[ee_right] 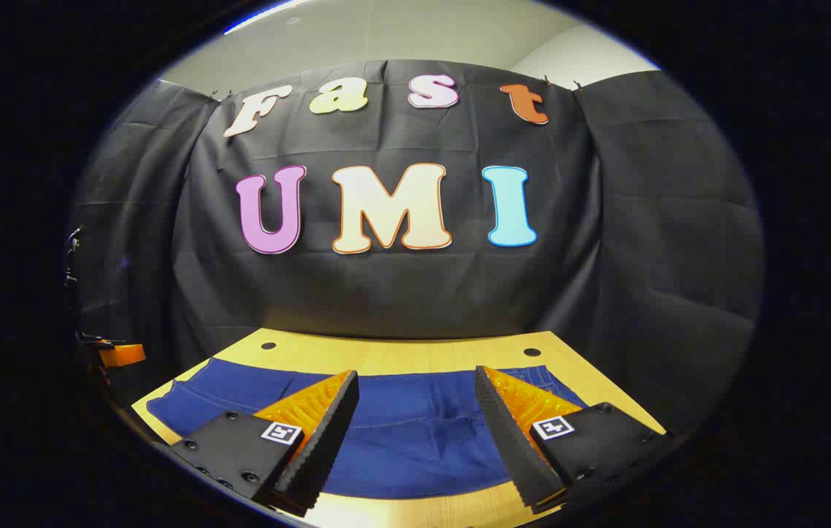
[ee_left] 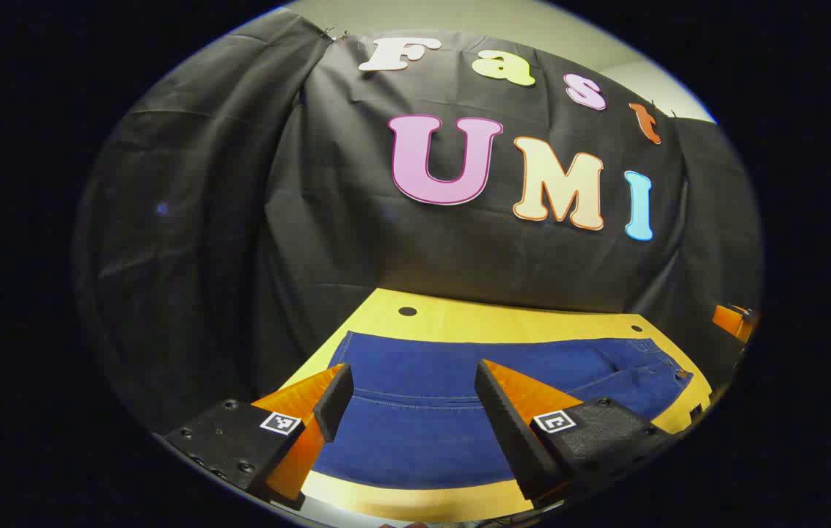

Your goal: Grasp the waist and the cuffs of the jeans and fold them to make the two legs overlap; first hold the waist and fold one-third of the jeans toward the cuffs, then hold the cuffs and fold the remaining one-third in the same direction to finish folding.

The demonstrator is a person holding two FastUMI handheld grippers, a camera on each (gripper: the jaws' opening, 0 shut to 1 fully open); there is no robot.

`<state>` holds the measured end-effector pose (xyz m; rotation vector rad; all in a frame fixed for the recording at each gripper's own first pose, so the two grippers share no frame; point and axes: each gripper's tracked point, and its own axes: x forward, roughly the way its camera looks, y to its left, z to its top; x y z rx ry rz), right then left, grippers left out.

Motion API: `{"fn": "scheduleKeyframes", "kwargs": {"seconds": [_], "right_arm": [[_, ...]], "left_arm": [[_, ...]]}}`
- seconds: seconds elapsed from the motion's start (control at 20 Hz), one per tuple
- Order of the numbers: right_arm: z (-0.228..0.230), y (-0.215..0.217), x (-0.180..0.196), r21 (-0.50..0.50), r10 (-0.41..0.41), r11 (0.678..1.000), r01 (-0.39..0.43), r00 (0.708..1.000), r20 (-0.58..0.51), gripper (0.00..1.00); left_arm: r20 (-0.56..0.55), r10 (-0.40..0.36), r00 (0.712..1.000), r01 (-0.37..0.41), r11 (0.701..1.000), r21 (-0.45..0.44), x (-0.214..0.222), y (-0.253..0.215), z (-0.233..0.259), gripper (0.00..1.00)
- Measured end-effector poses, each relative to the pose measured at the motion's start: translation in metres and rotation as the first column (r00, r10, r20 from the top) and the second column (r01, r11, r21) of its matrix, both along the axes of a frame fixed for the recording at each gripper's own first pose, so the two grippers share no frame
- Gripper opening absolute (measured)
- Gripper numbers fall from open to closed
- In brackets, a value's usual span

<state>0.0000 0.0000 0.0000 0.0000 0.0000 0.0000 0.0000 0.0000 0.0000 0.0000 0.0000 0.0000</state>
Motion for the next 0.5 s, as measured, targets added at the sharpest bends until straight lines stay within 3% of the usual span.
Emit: {"fn": "scheduleKeyframes", "kwargs": {"seconds": [0.3, 0.5], "right_arm": [[-0.006, -0.008, -0.007, -0.014, -0.013, 1.000, 0.012, 1.000, -0.028, 0.98], [-0.010, -0.015, -0.014, -0.037, -0.034, 0.999, 0.032, 0.999, -0.041, 0.98]], "left_arm": [[-0.040, -0.078, 0.996, 0.081, 0.994, 0.073, 0.009, 0.001, -0.007, 0.99], [-0.061, -0.088, 0.994, 0.094, 0.989, 0.113, 0.011, 0.014, -0.009, 0.99]]}}
